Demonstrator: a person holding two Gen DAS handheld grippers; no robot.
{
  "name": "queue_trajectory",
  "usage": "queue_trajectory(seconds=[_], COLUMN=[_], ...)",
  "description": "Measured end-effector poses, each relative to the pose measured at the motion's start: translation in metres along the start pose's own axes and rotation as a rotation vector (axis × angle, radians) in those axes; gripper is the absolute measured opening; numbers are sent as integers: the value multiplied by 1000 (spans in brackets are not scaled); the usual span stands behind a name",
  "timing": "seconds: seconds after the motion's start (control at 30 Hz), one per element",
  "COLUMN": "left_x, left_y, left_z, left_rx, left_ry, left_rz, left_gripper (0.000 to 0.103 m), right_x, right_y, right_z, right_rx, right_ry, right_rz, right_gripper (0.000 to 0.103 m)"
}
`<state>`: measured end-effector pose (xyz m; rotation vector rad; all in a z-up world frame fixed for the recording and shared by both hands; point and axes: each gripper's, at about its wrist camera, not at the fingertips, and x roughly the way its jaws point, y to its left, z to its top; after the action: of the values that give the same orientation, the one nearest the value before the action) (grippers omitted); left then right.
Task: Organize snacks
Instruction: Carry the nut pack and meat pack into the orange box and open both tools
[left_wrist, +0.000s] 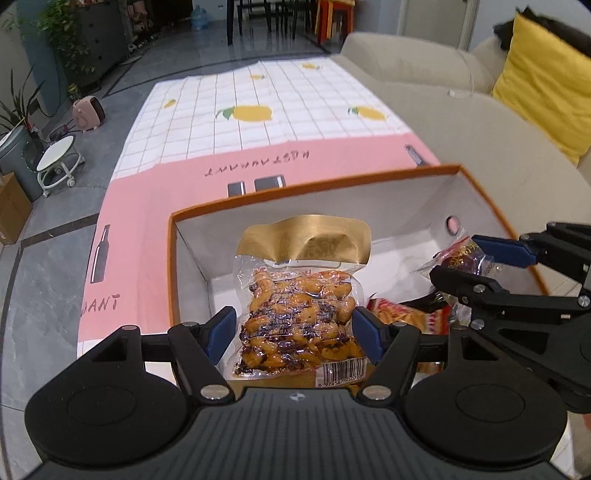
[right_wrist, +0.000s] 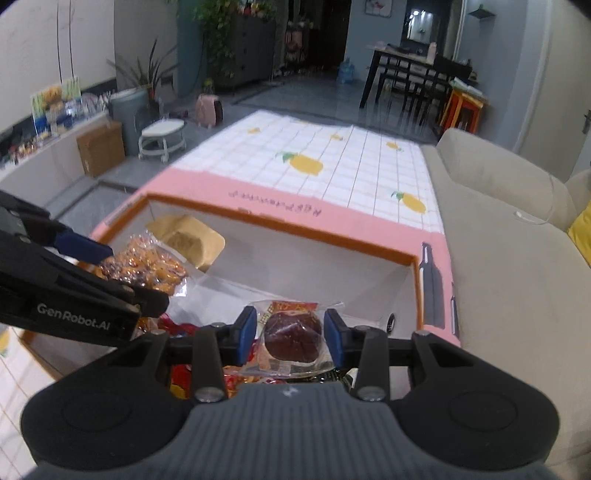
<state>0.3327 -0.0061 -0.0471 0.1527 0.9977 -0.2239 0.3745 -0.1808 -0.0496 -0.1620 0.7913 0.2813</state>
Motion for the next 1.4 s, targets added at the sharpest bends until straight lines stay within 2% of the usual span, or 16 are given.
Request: queue_trajectory(seconds=[0.27, 0.53, 0.77, 0.9, 1.1, 1.27, 1.4], left_x=[34, 58, 67, 67, 58, 48, 35], left_y=[-10, -19, -22, -22, -26, -25, -24], left_z=[7, 5, 2, 2, 1, -1, -5], left_rx=[109, 192, 201, 209, 226, 229, 219], left_ry=[52, 92, 111, 115, 82, 72, 55], left_rz=[93, 139, 154, 170, 213, 217, 213], left_gripper=[79, 79, 81, 86, 91, 91, 91], right_x=[40, 60, 65, 63, 61, 54, 46], right_y=[1, 3, 7, 9, 9, 11, 10], right_z=[5, 5, 5, 5, 4, 5, 8], right_rx=[-26, -70, -105, -109, -92, -94, -84], right_ry=[97, 167, 190, 197, 205, 189, 178], right_rz=[-24, -54, -64, -59, -61, -67, -69], right_gripper=[38, 38, 39, 40, 53, 65, 70])
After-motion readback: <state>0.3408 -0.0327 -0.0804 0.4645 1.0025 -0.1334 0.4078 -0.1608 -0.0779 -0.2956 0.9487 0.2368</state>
